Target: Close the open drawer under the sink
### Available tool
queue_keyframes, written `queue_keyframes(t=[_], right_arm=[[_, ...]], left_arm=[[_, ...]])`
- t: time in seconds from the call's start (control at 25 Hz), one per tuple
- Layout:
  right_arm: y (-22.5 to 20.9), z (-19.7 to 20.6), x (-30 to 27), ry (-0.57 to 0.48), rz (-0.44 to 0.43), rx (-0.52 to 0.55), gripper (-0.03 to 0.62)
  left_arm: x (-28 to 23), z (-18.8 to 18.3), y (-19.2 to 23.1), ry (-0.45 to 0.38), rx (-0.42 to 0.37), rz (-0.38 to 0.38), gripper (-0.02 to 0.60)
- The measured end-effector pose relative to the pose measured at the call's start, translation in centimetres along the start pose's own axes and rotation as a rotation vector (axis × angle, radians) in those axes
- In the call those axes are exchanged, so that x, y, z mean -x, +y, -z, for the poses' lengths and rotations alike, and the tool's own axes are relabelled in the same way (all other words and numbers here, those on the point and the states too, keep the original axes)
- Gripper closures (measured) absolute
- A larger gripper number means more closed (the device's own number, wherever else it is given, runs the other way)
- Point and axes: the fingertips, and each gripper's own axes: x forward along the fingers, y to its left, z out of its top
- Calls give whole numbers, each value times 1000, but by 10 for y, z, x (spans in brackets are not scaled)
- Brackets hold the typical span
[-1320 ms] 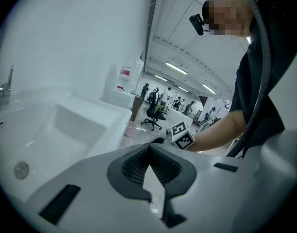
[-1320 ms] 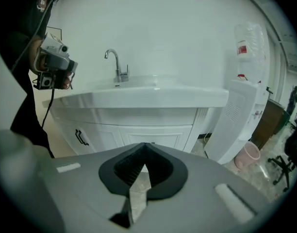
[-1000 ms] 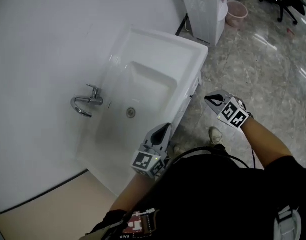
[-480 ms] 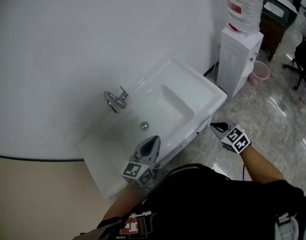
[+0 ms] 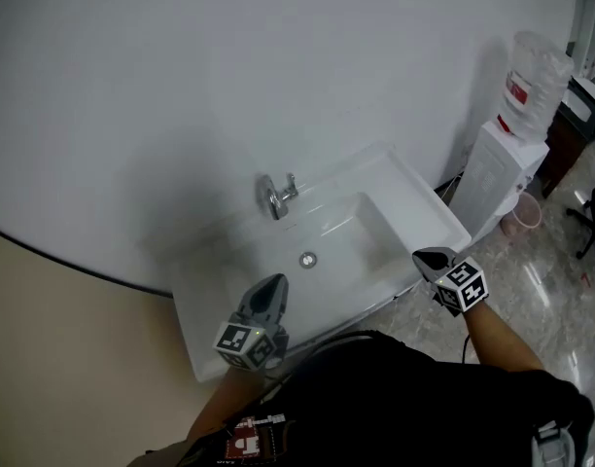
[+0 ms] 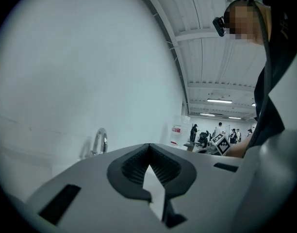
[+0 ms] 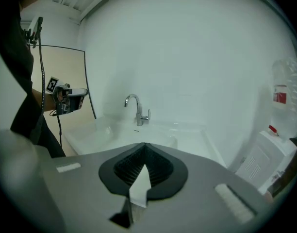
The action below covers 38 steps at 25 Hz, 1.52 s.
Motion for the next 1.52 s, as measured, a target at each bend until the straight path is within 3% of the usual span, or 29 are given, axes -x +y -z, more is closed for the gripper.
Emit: queue_keyframes(t=[0.36, 0.84, 1.16, 1.28, 1.52], right_arm=[[62, -95, -88, -55, -51, 59, 592], [115, -154, -183, -43, -133, 93, 592], [98, -178, -222, -35, -301, 192, 592], [85, -183, -232, -37, -385, 179, 592], [66, -188, -237, -85, -485, 106, 594]], left_arm=[[82, -36, 119, -89, 20, -113, 584], [146, -38, 222, -105, 84, -220, 584], [138, -36, 226, -149, 88, -356, 584], [132, -36, 210, -174, 106, -426, 584], [100, -30, 179, -136, 147, -449, 584]])
